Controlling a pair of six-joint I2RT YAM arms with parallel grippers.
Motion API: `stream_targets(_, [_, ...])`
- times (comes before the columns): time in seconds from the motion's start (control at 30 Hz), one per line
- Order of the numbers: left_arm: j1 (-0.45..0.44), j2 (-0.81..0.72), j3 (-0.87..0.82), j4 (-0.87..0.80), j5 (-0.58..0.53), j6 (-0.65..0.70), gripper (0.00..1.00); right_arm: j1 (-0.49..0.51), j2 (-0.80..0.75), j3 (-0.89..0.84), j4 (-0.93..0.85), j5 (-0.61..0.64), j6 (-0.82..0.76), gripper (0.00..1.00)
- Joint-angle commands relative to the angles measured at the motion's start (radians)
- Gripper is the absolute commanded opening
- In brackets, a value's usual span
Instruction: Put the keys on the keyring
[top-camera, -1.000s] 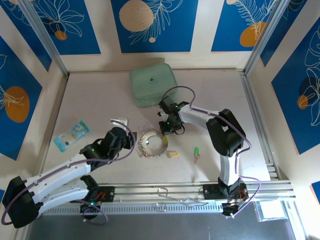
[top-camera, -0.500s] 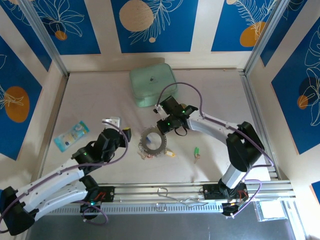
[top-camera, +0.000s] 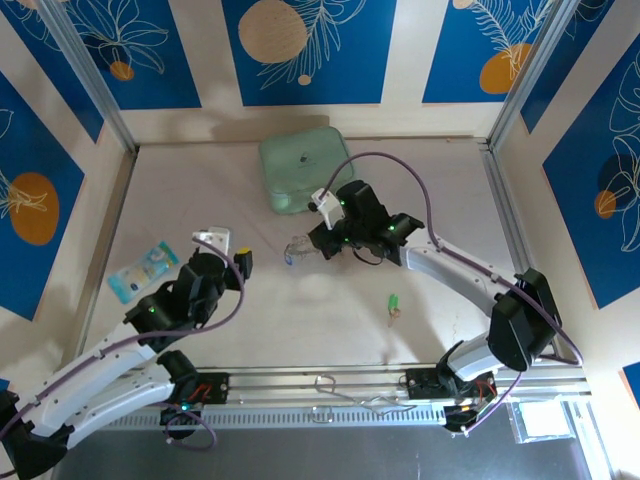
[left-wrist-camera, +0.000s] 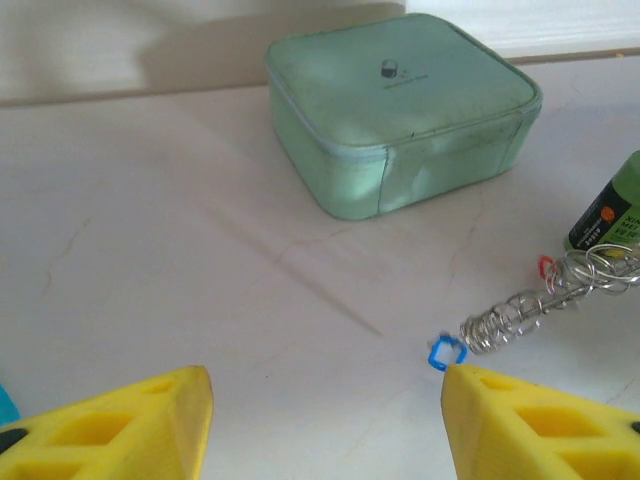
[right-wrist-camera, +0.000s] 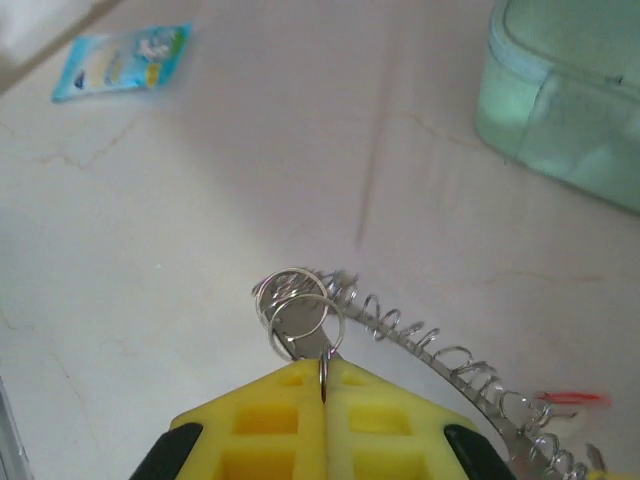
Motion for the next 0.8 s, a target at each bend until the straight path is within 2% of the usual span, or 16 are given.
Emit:
stream_targets(0.0, [0.025,0.029,0.075,-0.024,0.026,0.119,0.62,-0.004,-0.048,0.0,0.061,-0.056,-0.033,0.0])
stream_targets(0.2, [0.079,0.061,0.127,0.011,0.071,0.197,0.62,-0.014,-0.104,-0.043,0.125,-0.059,-0.069,0.0])
stream_targets(0.37, [0.151,0.081,0.128,0.071,0.127,0.245,0.62,-0.057,-0.111,-0.042,0.114,-0.164,-0.086,0.0])
stream_targets(0.53, [0.24,0.109,0.127,0.139,0.252,0.27,0.62,-0.085,-0.108,-0.034,0.092,-0.252,-0.095,0.0])
stream_targets(0.67, [0.249,0.144,0.137,0.179,0.323,0.32,0.62,-0.094,-0.095,-0.005,0.058,-0.319,-0.099,0.0])
stream_targets(0.77, [0.25,0.181,0.157,0.169,0.418,0.372,0.61,-0.099,-0.087,0.008,0.044,-0.346,-0.097,0.0])
